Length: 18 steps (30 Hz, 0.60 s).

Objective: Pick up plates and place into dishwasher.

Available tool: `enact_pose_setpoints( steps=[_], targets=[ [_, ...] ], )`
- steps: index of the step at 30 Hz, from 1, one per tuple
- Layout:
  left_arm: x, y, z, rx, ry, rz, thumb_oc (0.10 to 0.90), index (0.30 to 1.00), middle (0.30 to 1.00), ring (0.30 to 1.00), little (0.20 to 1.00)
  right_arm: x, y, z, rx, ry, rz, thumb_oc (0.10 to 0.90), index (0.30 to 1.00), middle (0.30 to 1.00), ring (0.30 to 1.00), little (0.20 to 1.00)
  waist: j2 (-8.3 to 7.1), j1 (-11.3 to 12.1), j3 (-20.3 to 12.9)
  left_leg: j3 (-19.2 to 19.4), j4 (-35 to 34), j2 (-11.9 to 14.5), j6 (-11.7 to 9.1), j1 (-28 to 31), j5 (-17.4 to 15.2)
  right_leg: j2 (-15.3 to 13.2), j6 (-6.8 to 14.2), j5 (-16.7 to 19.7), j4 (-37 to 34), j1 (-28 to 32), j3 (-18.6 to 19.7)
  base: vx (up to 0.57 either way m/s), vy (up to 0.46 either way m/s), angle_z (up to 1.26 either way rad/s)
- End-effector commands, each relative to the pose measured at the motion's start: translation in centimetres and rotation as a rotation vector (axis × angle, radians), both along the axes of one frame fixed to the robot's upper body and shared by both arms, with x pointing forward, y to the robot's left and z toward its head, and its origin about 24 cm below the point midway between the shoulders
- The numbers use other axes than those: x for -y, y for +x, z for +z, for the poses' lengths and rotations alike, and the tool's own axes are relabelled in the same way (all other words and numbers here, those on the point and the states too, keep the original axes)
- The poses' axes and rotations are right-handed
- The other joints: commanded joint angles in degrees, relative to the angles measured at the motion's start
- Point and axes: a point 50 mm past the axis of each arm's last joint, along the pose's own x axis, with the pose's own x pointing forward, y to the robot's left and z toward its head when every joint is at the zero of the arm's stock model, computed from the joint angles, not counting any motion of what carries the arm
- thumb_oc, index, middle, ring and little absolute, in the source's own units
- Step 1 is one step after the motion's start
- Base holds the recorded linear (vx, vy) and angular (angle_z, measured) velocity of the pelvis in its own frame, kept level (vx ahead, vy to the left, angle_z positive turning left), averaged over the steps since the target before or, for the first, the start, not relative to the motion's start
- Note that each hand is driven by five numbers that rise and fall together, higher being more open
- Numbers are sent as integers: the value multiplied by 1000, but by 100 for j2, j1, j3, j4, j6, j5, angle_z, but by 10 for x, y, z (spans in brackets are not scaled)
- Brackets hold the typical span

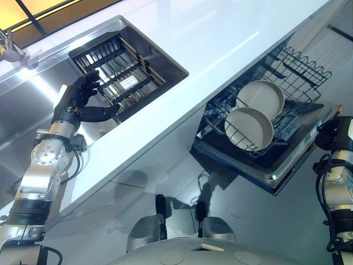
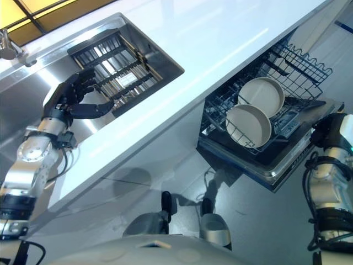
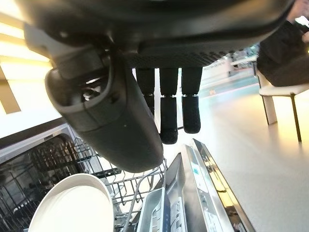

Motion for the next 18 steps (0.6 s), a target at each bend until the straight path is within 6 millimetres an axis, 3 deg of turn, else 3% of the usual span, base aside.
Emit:
enact_pose_setpoints(
  steps=[1,18],
  targets=[
    [13,4,46,227,24,-75,800,900,900,900,900,3,20,59,10,-303,91,100,300,300,300,200,35,136,-637,4,75,-256,103,249,-711,175,119,-115,725,-502,-282,-2,0,5],
    [22,12,60,267,33,-96,800,900,900,900,900,-19,57,36,-274,-277,156,100,300,300,300,200,101,348,-250,-186,99,-325,99,-50,-585,132,118,-20,697,-716,-356,-31,4,8]
  ],
)
